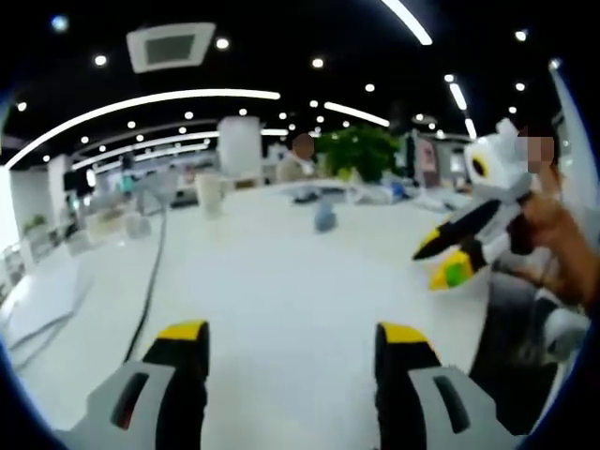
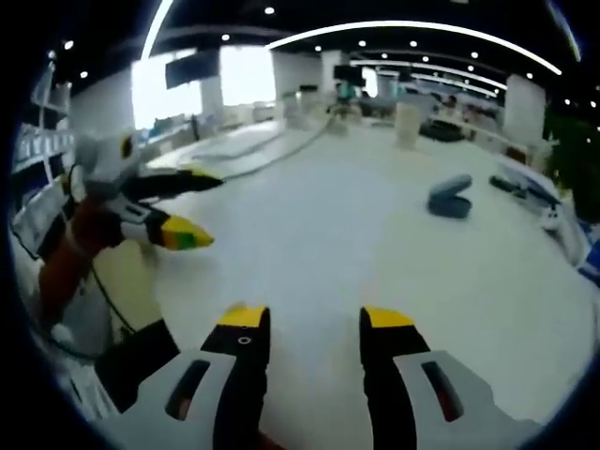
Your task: Pick up the paper insert the paper into the punch align the paper edges press the punch to punch holes
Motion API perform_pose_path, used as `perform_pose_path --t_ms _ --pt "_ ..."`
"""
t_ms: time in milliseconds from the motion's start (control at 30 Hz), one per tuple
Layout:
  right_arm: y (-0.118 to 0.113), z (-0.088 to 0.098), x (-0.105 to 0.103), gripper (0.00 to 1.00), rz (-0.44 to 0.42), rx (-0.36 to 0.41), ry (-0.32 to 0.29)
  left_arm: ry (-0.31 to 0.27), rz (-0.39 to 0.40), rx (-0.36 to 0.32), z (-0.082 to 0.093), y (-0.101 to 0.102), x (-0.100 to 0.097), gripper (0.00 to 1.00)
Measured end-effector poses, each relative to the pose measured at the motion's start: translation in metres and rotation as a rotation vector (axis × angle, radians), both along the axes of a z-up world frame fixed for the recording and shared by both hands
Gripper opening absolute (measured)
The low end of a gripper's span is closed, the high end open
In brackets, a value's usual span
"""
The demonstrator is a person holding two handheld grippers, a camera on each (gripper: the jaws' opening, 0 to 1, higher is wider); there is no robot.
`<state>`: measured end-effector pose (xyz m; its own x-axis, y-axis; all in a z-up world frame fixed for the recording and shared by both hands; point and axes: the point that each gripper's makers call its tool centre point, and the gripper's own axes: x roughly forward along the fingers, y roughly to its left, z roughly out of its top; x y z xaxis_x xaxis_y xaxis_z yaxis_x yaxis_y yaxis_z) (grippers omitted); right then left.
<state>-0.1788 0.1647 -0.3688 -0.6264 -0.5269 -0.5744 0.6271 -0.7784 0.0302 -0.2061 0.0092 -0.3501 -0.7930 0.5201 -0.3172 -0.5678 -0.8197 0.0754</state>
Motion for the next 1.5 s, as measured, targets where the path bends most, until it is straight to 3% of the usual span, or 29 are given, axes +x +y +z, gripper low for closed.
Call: perform_pose_path --t_ms 367,600,933,1200,1267,1400,1500 --pt "0.002 -0.009 -0.003 0.41 -0.03 0.031 -0.041 -0.018 -0.01 -0.003 -0.012 0.003 -0.006 0.71" --pt "0.0 -0.01 -0.006 0.41 -0.032 0.044 -0.034 -0.027 -0.006 -0.013 -0.02 0.003 -0.007 0.71" --pt "-0.004 -0.01 -0.005 0.44 -0.033 0.034 -0.038 -0.058 -0.011 0.034 -0.023 0.009 -0.01 0.68" --pt "-0.017 -0.004 -0.008 0.44 -0.025 -0.127 -0.081 -0.056 -0.014 0.041 -0.023 0.012 -0.01 0.65" --pt "-0.022 -0.001 -0.009 0.44 -0.024 -0.195 -0.1 -0.055 -0.015 0.041 -0.023 0.012 -0.011 0.65" --pt "-0.041 0.015 -0.008 0.45 0.04 -0.43 -0.176 -0.053 -0.014 0.042 -0.023 0.012 -0.011 0.65" --pt "-0.043 0.024 -0.026 0.47 0.05 -0.497 -0.153 -0.052 -0.011 0.042 -0.023 0.012 -0.011 0.65"
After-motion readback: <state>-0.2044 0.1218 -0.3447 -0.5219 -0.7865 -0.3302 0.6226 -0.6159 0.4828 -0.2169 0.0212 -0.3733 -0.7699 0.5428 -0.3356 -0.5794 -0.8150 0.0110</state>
